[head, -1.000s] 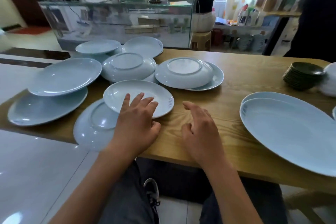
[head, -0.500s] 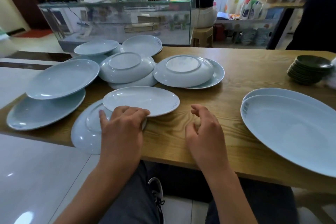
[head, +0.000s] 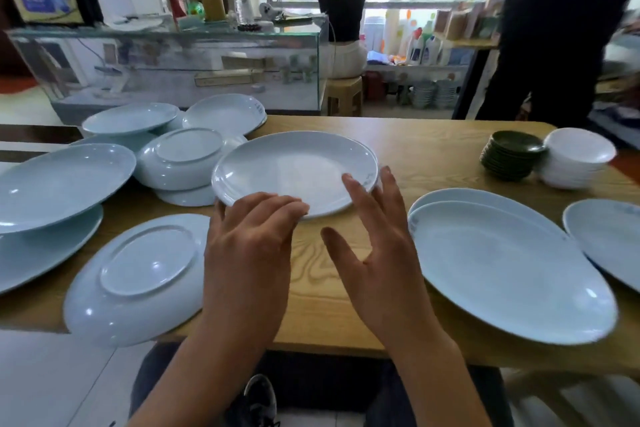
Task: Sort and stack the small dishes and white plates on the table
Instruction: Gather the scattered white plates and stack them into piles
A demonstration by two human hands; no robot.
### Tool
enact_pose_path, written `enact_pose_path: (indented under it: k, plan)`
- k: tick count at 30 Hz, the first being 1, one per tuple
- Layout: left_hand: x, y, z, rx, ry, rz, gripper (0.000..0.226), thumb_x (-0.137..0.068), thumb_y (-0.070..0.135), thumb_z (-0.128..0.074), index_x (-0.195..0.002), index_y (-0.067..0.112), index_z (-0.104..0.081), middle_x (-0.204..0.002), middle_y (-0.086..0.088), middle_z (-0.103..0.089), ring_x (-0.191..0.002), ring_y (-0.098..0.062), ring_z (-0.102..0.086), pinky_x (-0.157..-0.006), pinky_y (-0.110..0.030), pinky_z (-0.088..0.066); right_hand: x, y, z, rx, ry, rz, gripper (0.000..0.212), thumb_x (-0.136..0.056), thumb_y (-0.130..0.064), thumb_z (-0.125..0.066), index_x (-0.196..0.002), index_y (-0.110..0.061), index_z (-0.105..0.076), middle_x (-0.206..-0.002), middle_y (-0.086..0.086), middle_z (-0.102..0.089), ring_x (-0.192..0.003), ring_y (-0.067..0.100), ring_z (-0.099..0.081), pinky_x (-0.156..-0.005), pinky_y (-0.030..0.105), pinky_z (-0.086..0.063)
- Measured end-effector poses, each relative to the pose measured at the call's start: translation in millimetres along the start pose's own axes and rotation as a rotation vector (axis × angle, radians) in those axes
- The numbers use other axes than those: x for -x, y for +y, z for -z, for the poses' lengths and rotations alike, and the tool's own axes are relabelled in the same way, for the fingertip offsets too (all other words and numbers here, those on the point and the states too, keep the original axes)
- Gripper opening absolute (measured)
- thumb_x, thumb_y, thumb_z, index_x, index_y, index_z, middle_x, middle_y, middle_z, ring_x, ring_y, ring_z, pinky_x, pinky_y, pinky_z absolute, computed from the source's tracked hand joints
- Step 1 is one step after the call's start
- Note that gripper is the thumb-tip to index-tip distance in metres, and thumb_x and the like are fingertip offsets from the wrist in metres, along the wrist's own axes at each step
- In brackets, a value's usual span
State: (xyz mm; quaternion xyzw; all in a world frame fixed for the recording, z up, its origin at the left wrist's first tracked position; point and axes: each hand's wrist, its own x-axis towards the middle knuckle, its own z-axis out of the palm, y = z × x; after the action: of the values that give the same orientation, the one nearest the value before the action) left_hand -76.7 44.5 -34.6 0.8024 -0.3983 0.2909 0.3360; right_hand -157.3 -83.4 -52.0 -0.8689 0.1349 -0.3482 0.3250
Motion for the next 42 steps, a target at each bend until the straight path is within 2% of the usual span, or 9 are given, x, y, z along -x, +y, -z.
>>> enact_pose_path:
  k: [6,12,19,23,27,31,37,40,42]
  plan:
    - [-29.4,50.5,-42.5,0.124,-0.096,-0.139,0.023,-0.087,0.008,-0.065,-0.107,0.017,-0.072,-0.112,0.000,-0.071,-0.113,-0.024,-0.061,-0.093,-0.059,-0.045,-2.7,16.6,61.1,0.019,0.163,-0.214,0.039,-0.079,-0.049,-0.066,-0.115,-0.050,-0.053,-0.160,-0.015,-0.010,-0.139,0.014,-0.036,-0.107,0.029,-0.041]
    - [-45.3,107.1,-75.7,0.225,-0.223,-0.331,0.041,-0.078,0.011,-0.075,-0.118,0.018,-0.067,-0.130,-0.004,-0.062,-0.128,-0.028,-0.050,-0.098,-0.062,-0.042,15.1,46.0,116.4,0.143,0.370,-0.296,0.025,-0.077,-0.051,-0.064,-0.100,-0.044,-0.059,-0.157,-0.011,-0.024,-0.139,0.005,-0.028,-0.099,0.007,-0.021]
    - [-38.4,180.8,-100.0,0.333,-0.280,-0.356,0.051,-0.082,0.019,-0.074,-0.131,0.022,-0.059,-0.150,-0.006,-0.040,-0.141,-0.027,-0.033,-0.109,-0.052,-0.033,59.9,90.6,183.2,0.214,0.610,-0.533,0.025,-0.079,-0.040,-0.072,-0.101,-0.032,-0.063,-0.159,-0.009,-0.019,-0.142,0.014,-0.026,-0.097,0.022,-0.032]
    - [-28.5,213.9,-110.2,0.286,-0.568,-0.393,0.068,-0.098,0.032,-0.051,-0.153,0.032,-0.012,-0.161,0.002,0.008,-0.148,-0.021,0.011,-0.119,-0.053,-0.007,80.9,122.2,212.0,0.308,0.695,-0.631,0.024,-0.080,-0.036,-0.073,-0.100,-0.024,-0.066,-0.160,0.000,-0.018,-0.144,0.022,-0.024,-0.105,0.031,-0.034]
    - [-16.6,230.4,-117.2,0.226,-0.782,-0.426,0.081,-0.099,0.036,-0.047,-0.150,0.031,0.015,-0.159,0.004,0.020,-0.145,-0.021,0.022,-0.117,-0.057,0.000,90.4,140.6,223.0,0.386,0.680,-0.675,0.021,-0.082,-0.032,-0.073,-0.101,-0.028,-0.064,-0.160,0.004,-0.015,-0.142,0.029,-0.029,-0.107,0.041,-0.041]
    - [-10.3,239.3,-117.1,0.238,-0.829,-0.484,0.082,-0.096,0.044,-0.047,-0.151,0.031,0.011,-0.160,0.004,0.018,-0.145,-0.021,0.022,-0.117,-0.057,0.005,97.4,150.1,222.1,0.426,0.657,-0.686,0.022,-0.083,-0.036,-0.072,-0.100,-0.035,-0.060,-0.160,0.002,-0.018,-0.139,0.029,-0.033,-0.100,0.038,-0.044]
    - [-4.6,243.4,-124.5,0.295,-0.819,-0.442,0.075,-0.096,0.044,-0.047,-0.152,0.032,0.001,-0.161,0.005,0.013,-0.146,-0.021,0.019,-0.117,-0.056,0.005,103.6,156.1,210.9,0.486,0.632,-0.711,0.043,-0.081,-0.045,-0.067,-0.118,-0.023,-0.065,-0.156,0.002,-0.027,-0.137,0.024,-0.037,-0.101,0.035,-0.044]
    - [-7.0,241.5,-123.5,0.287,-0.805,-0.436,0.069,-0.097,0.043,-0.045,-0.152,0.033,-0.003,-0.161,0.005,0.010,-0.147,-0.020,0.018,-0.117,-0.057,0.002,109.2,155.3,210.8,0.494,0.579,-0.756,0.057,-0.080,-0.055,-0.061,-0.129,-0.027,-0.058,-0.159,0.002,-0.020,-0.143,0.026,-0.024,-0.108,0.047,-0.041]
    - [-8.2,240.1,-121.6,0.304,-0.781,-0.411,0.065,-0.098,0.044,-0.043,-0.151,0.035,-0.006,-0.161,0.007,0.009,-0.147,-0.018,0.018,-0.118,-0.056,0.002,110.9,151.4,214.8,0.562,0.500,-0.794,0.070,-0.080,-0.061,-0.060,-0.141,-0.031,-0.045,-0.161,0.002,-0.010,-0.148,0.025,-0.005,-0.115,0.051,-0.027]
